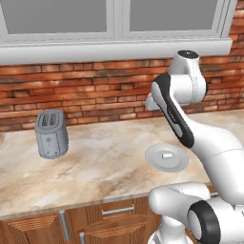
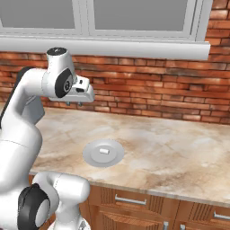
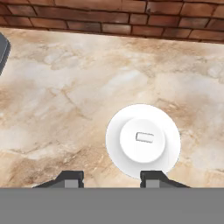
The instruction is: Pick up the marshmallow and place it in the cup of hot chocolate on the dining counter.
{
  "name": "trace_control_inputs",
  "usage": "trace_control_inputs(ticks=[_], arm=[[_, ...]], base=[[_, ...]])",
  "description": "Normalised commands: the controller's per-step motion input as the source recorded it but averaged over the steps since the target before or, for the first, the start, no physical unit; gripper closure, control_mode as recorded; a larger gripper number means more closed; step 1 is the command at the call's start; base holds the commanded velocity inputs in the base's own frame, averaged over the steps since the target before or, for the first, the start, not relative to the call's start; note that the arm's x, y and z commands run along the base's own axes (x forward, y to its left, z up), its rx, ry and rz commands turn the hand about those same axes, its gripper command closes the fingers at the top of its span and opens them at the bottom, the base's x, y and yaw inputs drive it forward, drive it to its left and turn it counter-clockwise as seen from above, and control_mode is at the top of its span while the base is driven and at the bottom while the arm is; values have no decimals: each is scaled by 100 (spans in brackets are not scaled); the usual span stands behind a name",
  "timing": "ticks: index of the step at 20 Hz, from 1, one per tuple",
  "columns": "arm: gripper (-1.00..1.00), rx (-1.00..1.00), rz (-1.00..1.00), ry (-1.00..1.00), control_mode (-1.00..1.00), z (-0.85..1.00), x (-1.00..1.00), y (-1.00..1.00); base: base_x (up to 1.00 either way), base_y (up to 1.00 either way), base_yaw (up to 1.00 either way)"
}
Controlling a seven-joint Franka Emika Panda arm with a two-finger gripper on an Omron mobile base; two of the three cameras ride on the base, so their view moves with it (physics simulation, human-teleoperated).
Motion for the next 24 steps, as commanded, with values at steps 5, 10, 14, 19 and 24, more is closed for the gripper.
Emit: trace_control_inputs(ticks=[5, 10, 14, 19, 24], arm=[[-100, -1, 0, -2, -100, -22, -18, 0], [-100, -2, 0, 0, -100, -63, -39, -12], [-100, 0, 0, 0, -100, -58, -15, -12], [-100, -1, -2, 0, -100, -21, 5, -12], [-100, 0, 0, 1, -100, 0, 37, -7]], base=[[0, 0, 0], [0, 0, 0], [0, 0, 0], [0, 0, 0], [0, 0, 0]])
